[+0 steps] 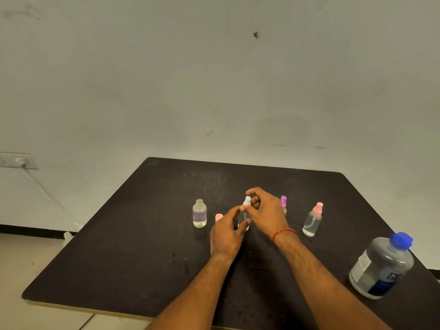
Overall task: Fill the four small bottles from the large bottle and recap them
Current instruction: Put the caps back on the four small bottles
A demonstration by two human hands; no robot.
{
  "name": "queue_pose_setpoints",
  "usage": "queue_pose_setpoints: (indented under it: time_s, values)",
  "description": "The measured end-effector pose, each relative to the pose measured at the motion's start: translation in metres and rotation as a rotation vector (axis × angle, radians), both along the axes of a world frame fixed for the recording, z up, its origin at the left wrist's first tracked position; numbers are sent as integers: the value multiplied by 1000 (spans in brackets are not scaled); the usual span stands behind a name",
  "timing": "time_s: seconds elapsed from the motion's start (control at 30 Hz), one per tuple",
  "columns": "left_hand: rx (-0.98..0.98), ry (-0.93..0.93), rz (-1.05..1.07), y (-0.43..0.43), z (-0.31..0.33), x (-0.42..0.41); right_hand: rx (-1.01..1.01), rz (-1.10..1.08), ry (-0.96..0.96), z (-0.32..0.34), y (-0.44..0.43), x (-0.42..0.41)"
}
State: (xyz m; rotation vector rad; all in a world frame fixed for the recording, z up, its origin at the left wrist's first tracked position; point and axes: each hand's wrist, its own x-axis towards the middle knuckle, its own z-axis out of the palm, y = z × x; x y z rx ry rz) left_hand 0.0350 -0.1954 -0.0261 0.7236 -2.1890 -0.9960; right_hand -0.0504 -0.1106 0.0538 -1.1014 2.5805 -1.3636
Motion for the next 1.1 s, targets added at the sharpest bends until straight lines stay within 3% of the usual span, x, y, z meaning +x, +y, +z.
queue_pose_setpoints:
  time_s: [0.27, 0.57, 1.1]
  values:
    - [-9, 2, 0, -2, -1, 0, -14, 73, -10, -7, 2, -3]
    - [-10, 21, -7, -1, 0, 0, -22, 23, 64, -9, 3, -4]
    - [-2, 10, -6, -2, -2, -2, -55, -6, 32, -7, -1, 0]
